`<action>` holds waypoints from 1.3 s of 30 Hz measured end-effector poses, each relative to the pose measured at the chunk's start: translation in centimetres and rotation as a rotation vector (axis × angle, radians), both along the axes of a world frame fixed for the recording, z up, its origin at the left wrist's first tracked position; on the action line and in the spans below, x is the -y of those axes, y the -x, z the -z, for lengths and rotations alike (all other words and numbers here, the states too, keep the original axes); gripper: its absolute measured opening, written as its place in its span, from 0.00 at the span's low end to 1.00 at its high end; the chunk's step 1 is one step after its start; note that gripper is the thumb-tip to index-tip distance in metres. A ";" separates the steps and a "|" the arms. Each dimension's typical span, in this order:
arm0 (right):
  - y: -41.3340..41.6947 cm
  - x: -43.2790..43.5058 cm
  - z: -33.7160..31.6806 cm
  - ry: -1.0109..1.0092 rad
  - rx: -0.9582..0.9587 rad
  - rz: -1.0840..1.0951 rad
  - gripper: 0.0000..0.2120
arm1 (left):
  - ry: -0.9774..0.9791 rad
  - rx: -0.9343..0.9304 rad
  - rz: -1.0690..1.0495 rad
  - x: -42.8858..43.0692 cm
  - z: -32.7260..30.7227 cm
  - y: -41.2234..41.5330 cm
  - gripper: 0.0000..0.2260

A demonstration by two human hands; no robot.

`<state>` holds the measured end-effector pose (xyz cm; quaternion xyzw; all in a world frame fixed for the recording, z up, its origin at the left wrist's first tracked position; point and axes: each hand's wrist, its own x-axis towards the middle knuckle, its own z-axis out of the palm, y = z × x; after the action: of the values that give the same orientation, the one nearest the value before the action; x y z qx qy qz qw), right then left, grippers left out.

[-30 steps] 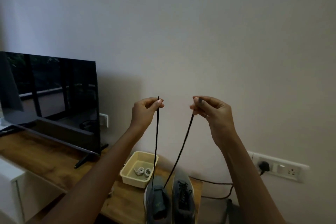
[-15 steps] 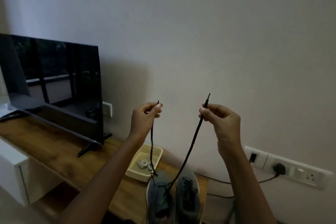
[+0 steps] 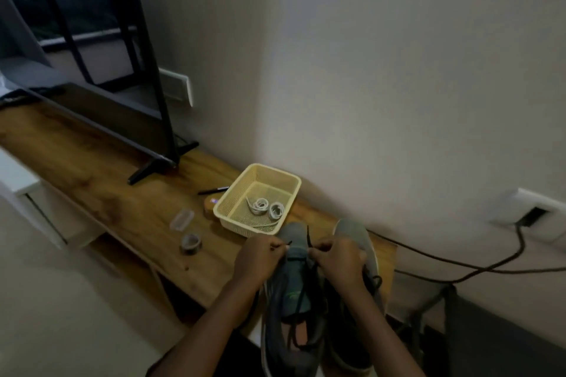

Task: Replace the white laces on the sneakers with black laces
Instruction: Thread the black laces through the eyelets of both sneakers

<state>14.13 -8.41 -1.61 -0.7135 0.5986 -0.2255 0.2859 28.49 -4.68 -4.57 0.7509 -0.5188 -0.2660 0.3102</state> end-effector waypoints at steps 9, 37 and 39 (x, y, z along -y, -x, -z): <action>-1.0 0.8 1.8 0.058 -0.402 -0.079 0.06 | -0.061 0.324 0.050 0.7 1.9 -0.8 0.04; 0.4 -0.5 -0.9 -0.034 0.463 0.088 0.06 | 0.247 -0.397 -0.339 -0.5 -1.6 -0.3 0.05; 0.9 -1.6 -3.6 -0.049 0.654 0.114 0.08 | 0.345 -0.481 -0.314 -0.9 -4.7 0.1 0.02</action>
<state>13.26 -6.84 2.03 -0.5615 0.5194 -0.4438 0.4668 28.44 -3.74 0.14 0.6738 -0.3463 -0.2926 0.5835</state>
